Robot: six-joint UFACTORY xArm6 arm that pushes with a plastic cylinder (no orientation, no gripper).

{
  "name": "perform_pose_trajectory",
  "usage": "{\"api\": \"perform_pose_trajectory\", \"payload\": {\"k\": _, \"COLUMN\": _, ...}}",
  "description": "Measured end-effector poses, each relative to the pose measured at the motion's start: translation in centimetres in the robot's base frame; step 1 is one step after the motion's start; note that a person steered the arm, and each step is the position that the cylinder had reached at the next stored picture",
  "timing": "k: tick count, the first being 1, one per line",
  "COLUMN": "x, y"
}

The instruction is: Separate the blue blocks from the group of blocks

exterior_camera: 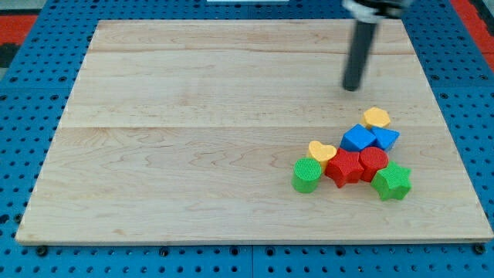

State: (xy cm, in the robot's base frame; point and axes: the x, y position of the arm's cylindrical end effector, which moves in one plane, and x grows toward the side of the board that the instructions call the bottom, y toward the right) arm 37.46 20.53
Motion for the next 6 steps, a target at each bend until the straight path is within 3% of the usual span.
{"api": "perform_pose_trajectory", "payload": {"k": 1, "x": 4.1, "y": 5.1}}
{"api": "perform_pose_trajectory", "payload": {"k": 2, "x": 8.3, "y": 5.0}}
{"api": "perform_pose_trajectory", "payload": {"k": 3, "x": 10.3, "y": 1.7}}
{"api": "perform_pose_trajectory", "payload": {"k": 6, "x": 9.0, "y": -12.5}}
